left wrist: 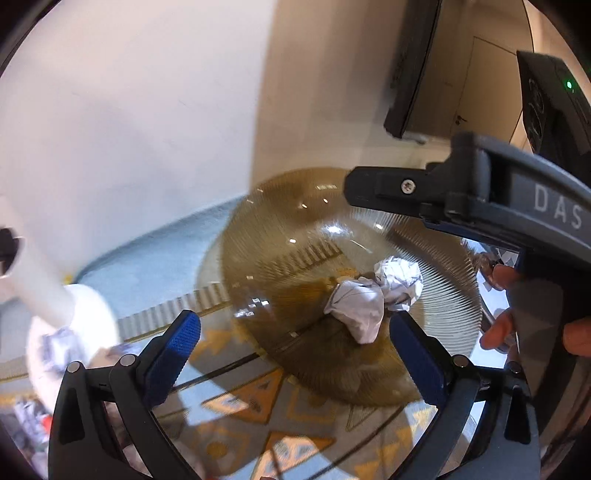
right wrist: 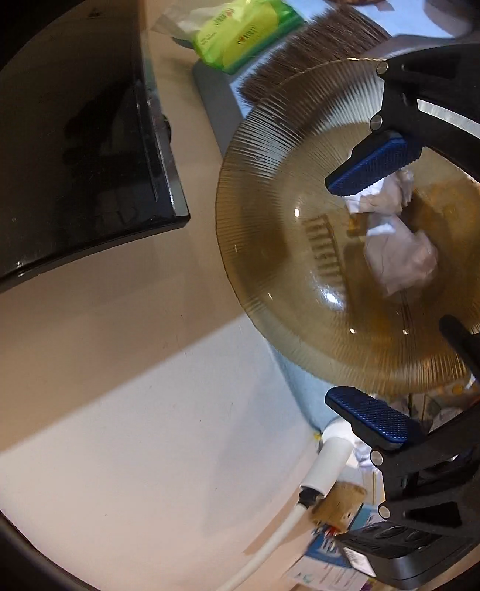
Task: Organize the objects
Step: 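Carry both paper balls to the amber glass bowl and open both tools, then move both tools back to the pile of toys and paper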
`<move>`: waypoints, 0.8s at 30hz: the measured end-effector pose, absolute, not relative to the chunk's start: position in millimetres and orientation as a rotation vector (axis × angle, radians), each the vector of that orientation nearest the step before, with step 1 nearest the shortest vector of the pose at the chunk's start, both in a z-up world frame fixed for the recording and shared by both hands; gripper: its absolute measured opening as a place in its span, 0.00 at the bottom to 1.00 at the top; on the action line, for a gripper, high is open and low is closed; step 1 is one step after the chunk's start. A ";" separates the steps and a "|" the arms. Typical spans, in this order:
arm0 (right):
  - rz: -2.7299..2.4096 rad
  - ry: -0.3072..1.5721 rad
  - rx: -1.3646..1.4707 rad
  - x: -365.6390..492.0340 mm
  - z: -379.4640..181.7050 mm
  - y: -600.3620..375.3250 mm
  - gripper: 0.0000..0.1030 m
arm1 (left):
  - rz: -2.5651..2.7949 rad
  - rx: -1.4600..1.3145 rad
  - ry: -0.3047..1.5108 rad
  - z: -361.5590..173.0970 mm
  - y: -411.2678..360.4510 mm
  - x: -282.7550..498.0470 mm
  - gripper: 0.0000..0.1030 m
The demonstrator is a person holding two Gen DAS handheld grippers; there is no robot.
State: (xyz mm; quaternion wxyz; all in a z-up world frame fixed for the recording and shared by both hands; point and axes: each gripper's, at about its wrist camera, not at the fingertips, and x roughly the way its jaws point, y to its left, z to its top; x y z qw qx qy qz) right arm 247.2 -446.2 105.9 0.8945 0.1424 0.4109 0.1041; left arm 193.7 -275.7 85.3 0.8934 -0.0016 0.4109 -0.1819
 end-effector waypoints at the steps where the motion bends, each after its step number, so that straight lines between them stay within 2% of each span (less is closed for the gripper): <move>1: 0.212 0.844 0.293 243.9 108.8 -445.6 1.00 | -0.367 -0.002 0.842 90.1 -270.4 190.2 0.99; 5: 0.240 0.798 0.281 221.8 131.6 -431.9 1.00 | -0.318 0.003 0.785 115.9 -235.2 157.7 0.99; 12: 0.363 0.694 0.207 167.1 173.1 -377.0 1.00 | -0.117 -0.065 0.759 147.9 -116.6 109.1 0.99; 18: 0.485 0.710 0.102 122.5 161.2 -313.9 1.00 | 0.065 -0.113 0.814 108.8 -24.8 61.1 0.99; 24: 0.479 0.802 -0.033 83.7 99.9 -268.2 1.00 | 0.133 -0.203 0.907 40.1 12.1 30.4 0.99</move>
